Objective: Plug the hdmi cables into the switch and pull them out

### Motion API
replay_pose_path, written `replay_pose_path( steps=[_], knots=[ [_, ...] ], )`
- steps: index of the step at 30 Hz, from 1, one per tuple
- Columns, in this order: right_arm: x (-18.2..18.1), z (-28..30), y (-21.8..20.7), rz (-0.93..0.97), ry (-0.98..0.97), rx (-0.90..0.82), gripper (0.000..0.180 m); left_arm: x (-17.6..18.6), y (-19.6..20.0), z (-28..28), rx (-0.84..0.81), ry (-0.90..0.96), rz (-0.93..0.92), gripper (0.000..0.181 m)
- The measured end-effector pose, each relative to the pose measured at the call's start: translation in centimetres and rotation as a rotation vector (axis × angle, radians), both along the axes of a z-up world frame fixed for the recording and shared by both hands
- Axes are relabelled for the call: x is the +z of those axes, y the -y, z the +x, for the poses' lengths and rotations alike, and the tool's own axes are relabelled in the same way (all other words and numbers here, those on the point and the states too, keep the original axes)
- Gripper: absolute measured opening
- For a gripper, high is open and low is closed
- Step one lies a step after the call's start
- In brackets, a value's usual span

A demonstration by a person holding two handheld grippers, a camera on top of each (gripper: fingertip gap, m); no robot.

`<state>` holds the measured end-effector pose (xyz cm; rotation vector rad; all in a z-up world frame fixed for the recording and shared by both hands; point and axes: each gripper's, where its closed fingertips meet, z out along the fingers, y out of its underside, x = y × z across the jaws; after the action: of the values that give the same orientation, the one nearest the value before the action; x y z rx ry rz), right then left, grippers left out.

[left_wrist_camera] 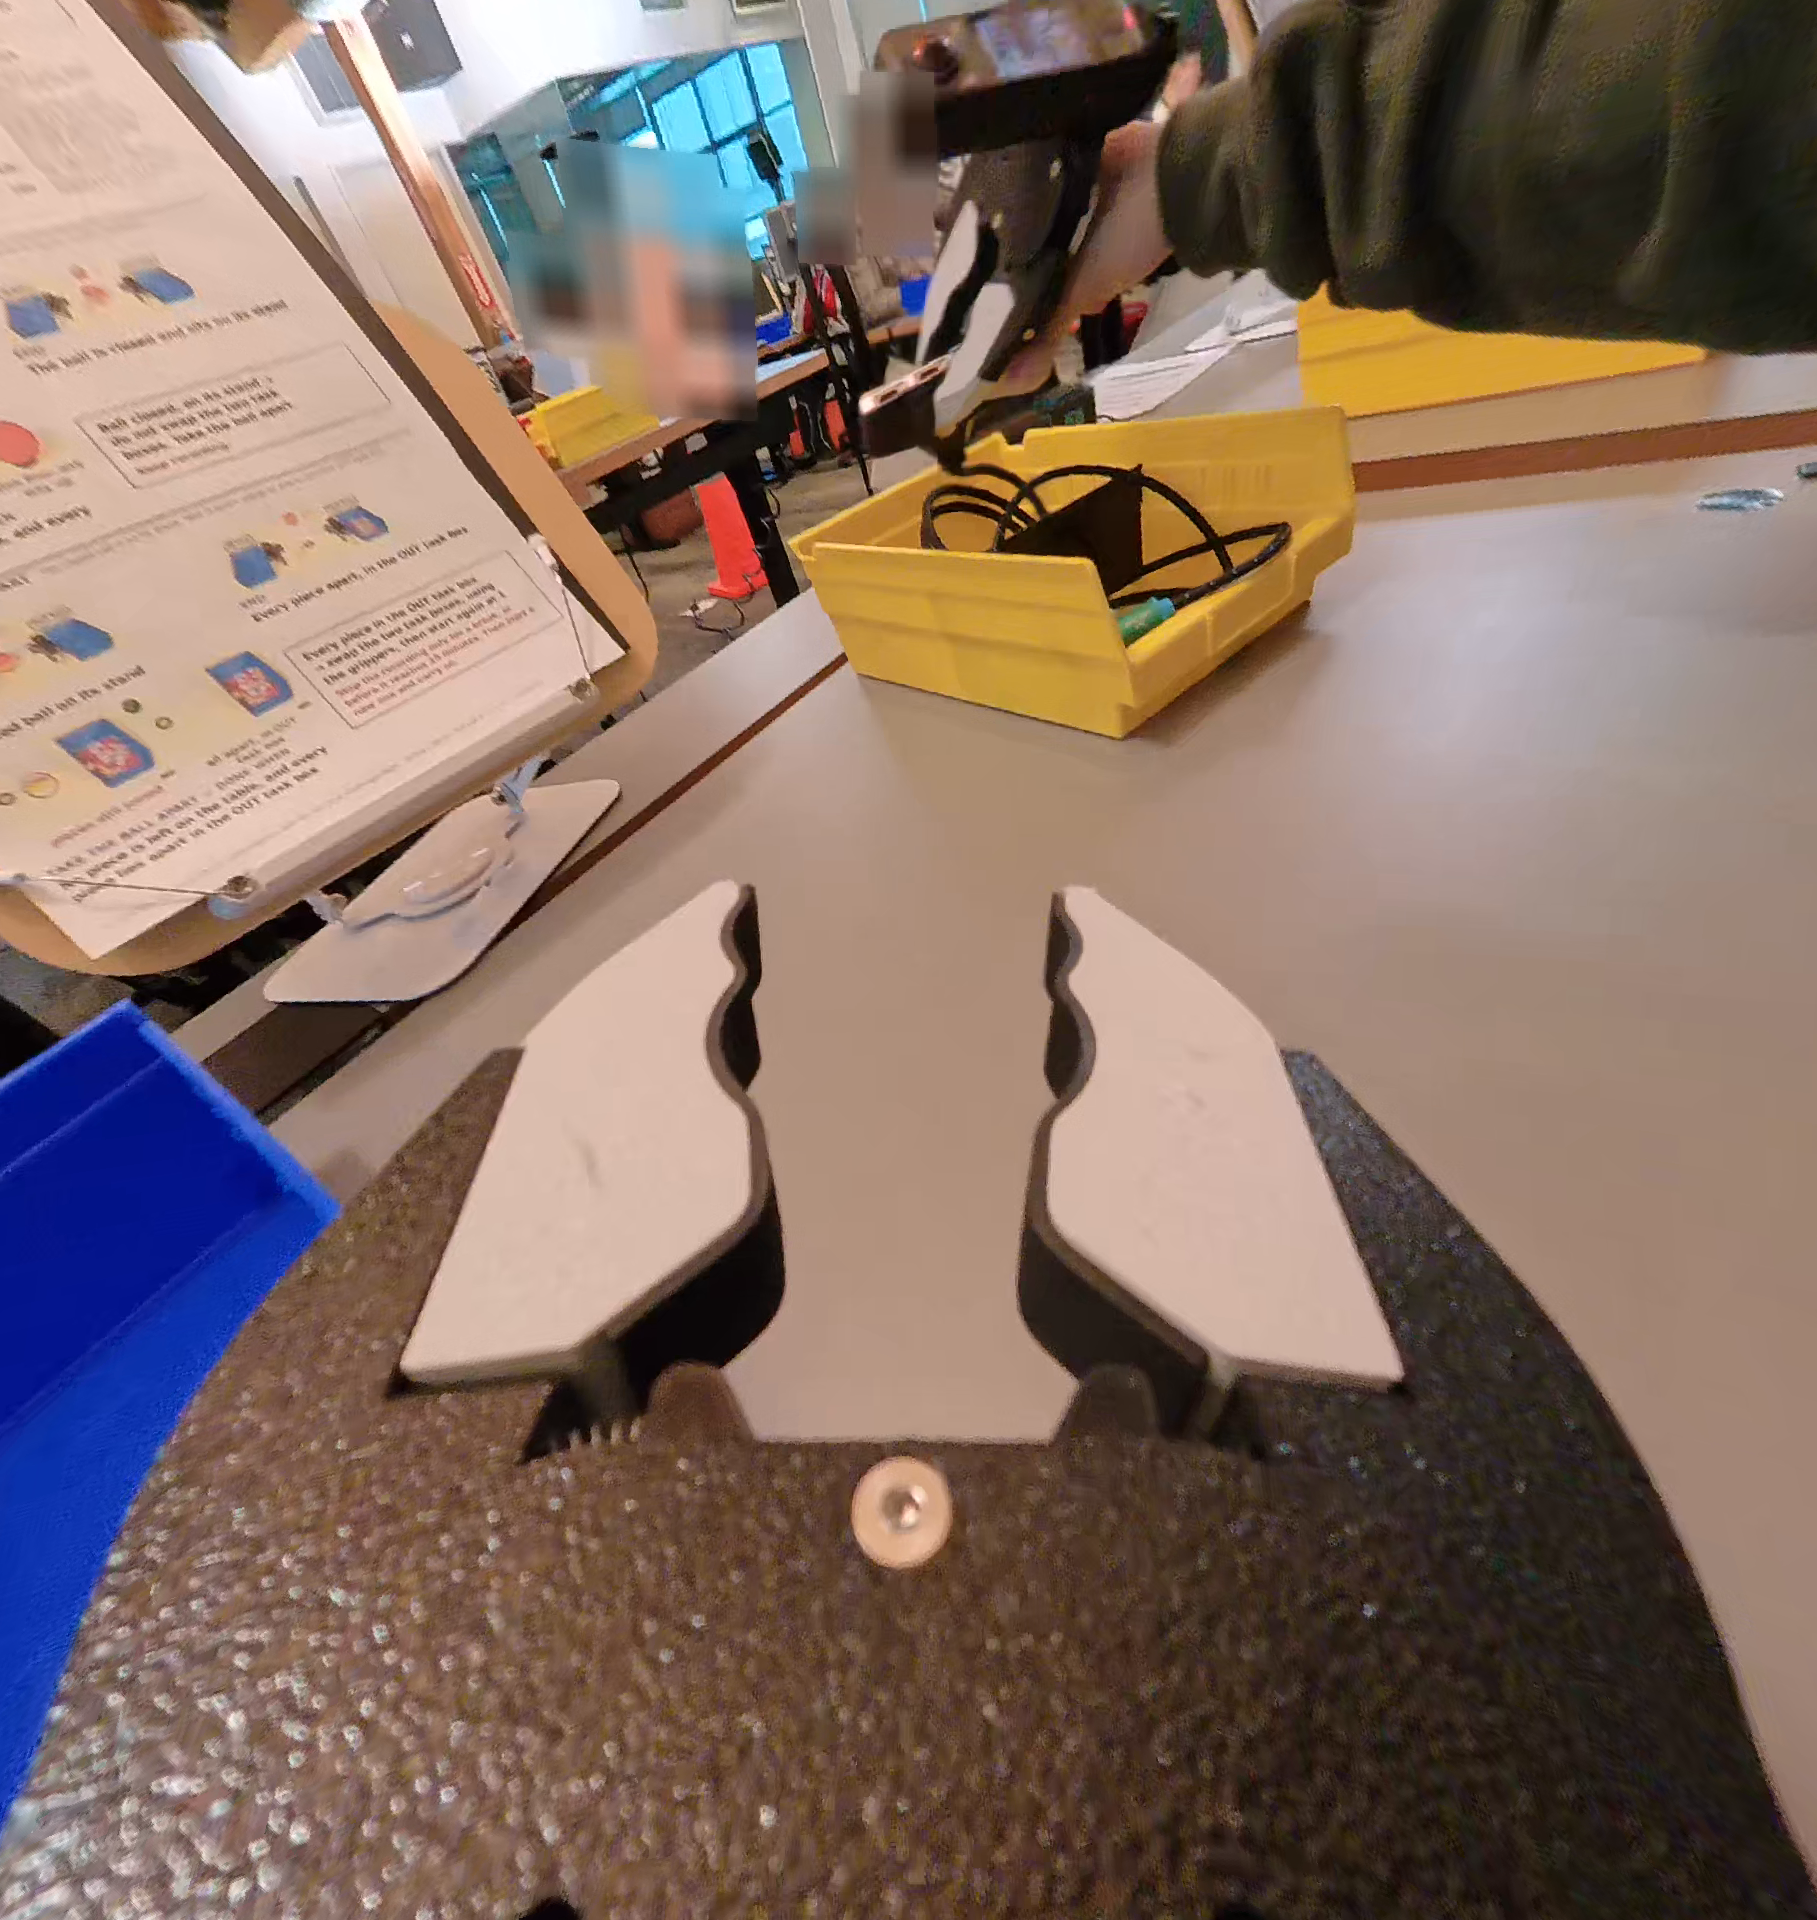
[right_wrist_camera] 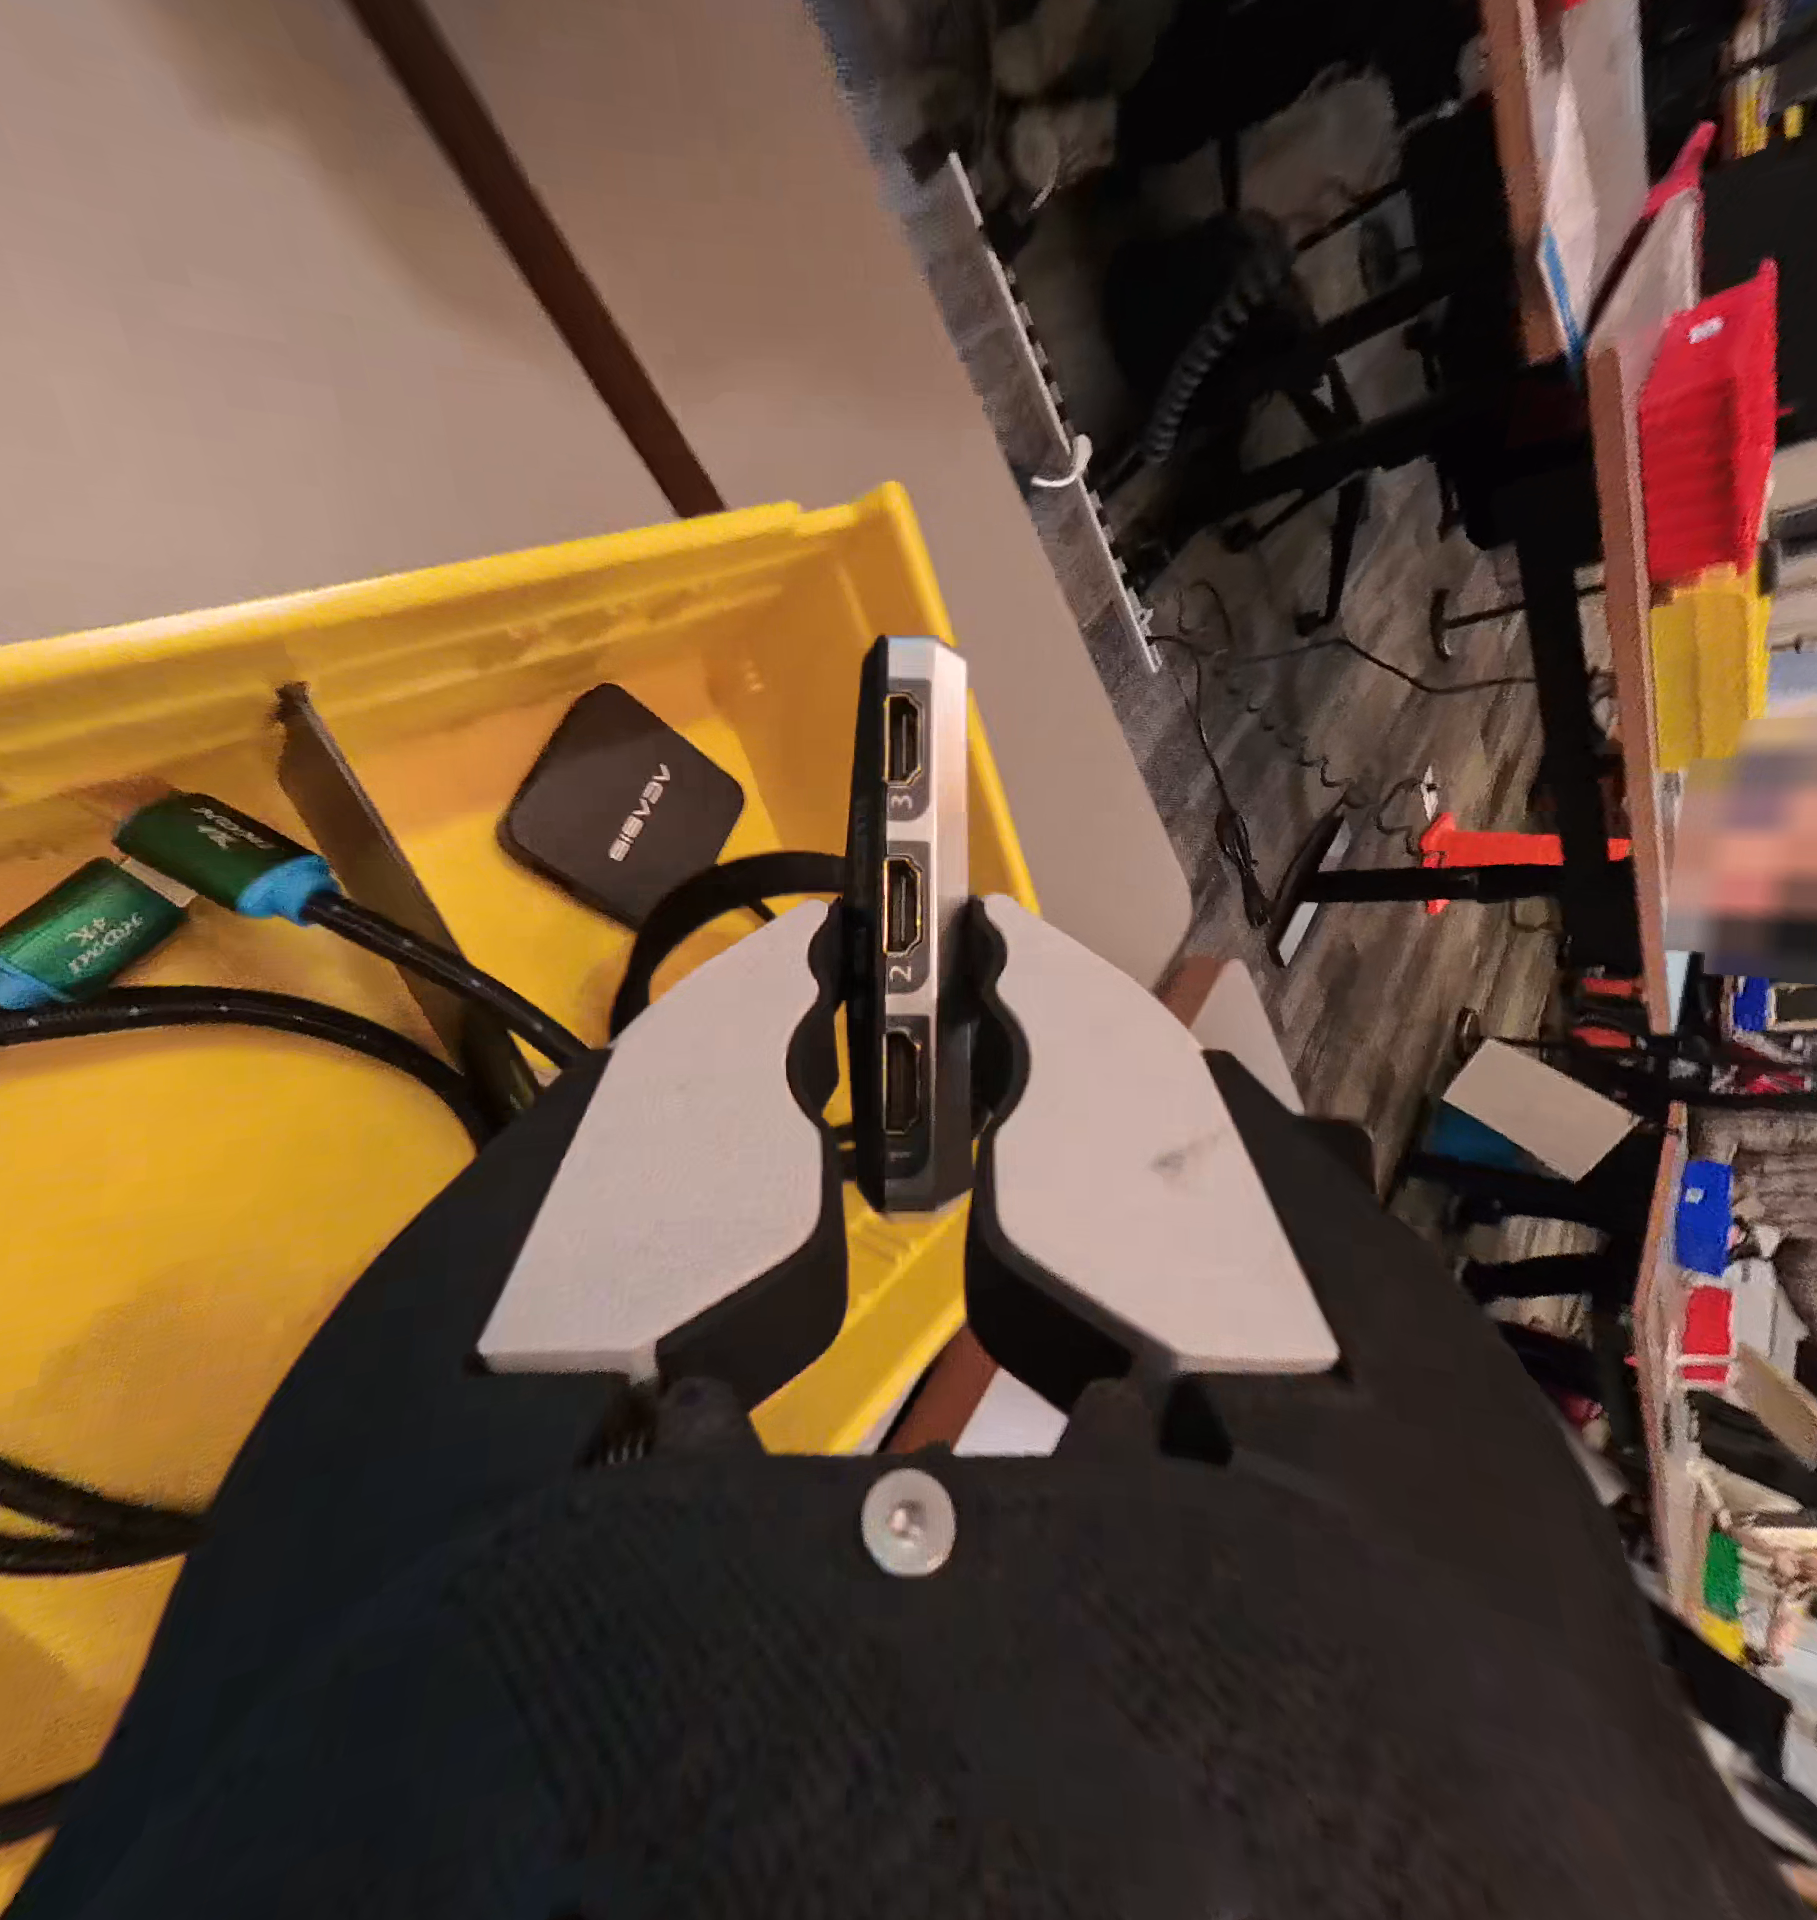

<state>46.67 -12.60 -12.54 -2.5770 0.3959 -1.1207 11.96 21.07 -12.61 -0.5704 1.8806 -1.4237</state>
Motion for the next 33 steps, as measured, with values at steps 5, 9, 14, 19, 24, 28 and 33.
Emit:
replay_pose_path(
  steps=[5, 9, 14, 19, 24, 28, 33],
  knots=[
    [-4.2, 0.6, -2.6, 0.025, -0.067, 0.061, 0.025, -1.1, 0.7, 0.1, -0.023, -0.030, 0.023, 0.052],
    [-6.7, 0.1, -3.5, 0.115, -0.236, 0.010, 0.037, -1.5, 0.9, 0.1, -0.037, -0.041, 0.025, 0.052],
    [-6.0, 1.1, -2.4, 0.314, -0.258, -0.180, 0.067, -1.7, 0.9, 0.1, -0.049, -0.052, 0.011, 0.052],
    [-3.2, -0.1, -3.4, 0.580, -0.268, -0.141, 0.076, -1.5, 0.9, -0.1, -0.059, -0.050, 0.005, 0.052],
    [1.4, -3.2, -1.7, 0.567, -0.051, -0.125, 0.078, -0.9, 0.8, -0.2, -0.055, -0.030, 0.004, 0.052],
    [4.2, -10.6, -1.3, 0.752, 0.078, -0.076, 0.083, -0.8, 1.5, -0.2, -0.063, -0.028, -0.010, 0.053],
    [2.3, -17.9, 2.5, 0.874, 0.215, -0.220, 0.094, -1.5, 3.5, 1.0, -0.015, -0.098, -0.095, 0.053]
  ],
)
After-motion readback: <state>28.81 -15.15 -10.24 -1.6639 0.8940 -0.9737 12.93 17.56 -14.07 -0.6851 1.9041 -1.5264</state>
